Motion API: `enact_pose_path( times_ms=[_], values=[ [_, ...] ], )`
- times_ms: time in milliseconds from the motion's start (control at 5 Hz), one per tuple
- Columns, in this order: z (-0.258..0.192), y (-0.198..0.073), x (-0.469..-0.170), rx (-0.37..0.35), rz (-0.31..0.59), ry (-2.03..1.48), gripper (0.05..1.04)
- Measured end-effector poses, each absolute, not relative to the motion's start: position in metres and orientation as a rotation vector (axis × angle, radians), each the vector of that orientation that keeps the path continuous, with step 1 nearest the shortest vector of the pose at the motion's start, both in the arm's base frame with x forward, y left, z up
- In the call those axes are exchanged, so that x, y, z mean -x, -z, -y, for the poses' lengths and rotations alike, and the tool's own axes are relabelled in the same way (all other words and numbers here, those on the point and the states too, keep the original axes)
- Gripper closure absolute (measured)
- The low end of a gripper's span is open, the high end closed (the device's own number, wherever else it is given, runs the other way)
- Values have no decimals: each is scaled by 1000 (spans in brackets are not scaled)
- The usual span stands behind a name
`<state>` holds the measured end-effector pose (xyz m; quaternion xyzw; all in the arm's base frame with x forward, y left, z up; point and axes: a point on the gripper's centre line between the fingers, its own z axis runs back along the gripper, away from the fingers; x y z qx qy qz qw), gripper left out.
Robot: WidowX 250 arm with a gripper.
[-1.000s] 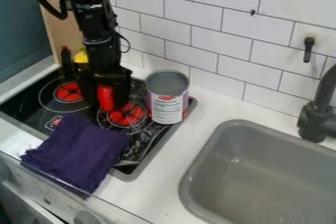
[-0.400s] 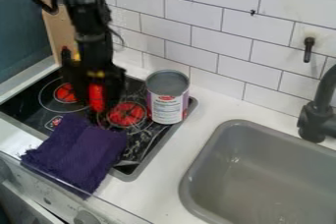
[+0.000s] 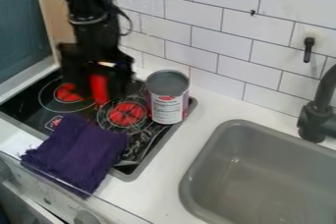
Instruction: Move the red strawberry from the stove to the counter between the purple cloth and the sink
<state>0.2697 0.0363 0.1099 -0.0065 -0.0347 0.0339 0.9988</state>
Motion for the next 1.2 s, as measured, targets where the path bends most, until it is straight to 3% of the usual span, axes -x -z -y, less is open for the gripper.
enact_pose_path(
  times_ms=[400, 800, 1200],
  values=[
    [35, -66, -246, 76, -143, 126, 287],
    [42, -37, -227, 51, -280, 138, 287],
    [40, -25, -220, 49, -307, 165, 287]
  ],
)
